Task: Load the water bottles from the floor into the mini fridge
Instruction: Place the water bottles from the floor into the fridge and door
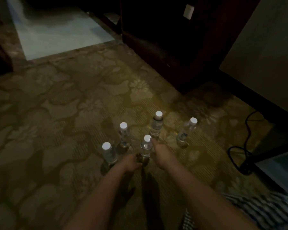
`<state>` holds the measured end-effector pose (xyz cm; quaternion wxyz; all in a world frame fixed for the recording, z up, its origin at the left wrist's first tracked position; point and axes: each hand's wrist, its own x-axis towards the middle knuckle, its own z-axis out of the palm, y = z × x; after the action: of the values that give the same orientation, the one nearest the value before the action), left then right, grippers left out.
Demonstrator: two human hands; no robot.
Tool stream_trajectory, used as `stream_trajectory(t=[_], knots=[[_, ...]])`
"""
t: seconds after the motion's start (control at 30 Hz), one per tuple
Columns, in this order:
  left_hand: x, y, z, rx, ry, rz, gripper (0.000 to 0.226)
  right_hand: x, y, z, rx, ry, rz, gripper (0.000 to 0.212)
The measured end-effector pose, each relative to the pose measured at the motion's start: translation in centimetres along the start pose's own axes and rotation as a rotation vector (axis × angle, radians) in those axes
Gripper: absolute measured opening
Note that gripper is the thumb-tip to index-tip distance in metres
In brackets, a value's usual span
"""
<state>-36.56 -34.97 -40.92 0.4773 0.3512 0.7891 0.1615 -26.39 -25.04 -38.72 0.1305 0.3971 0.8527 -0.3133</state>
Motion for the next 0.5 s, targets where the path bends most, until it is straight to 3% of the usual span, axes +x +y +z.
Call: stream_trajectory(t=[0.23,0.4,0.5], knots=[[3.5,-0.7,0.1,-0.119,0.054,0.09,0.076,3.8,-0.2,1.7,-0.021,0.066,-0.068,0.051],[4.4,-0.5,1.0,-0.314,0.043,0.134,0.071,5.3,0.7,1.8,0.012,0.044,-0.007,0.03],[4.8,-0.4,1.8,-0.434,0.02,0.087,0.07,5.0,1.6,1.8,0.026,0.09,0.024,0.032]])
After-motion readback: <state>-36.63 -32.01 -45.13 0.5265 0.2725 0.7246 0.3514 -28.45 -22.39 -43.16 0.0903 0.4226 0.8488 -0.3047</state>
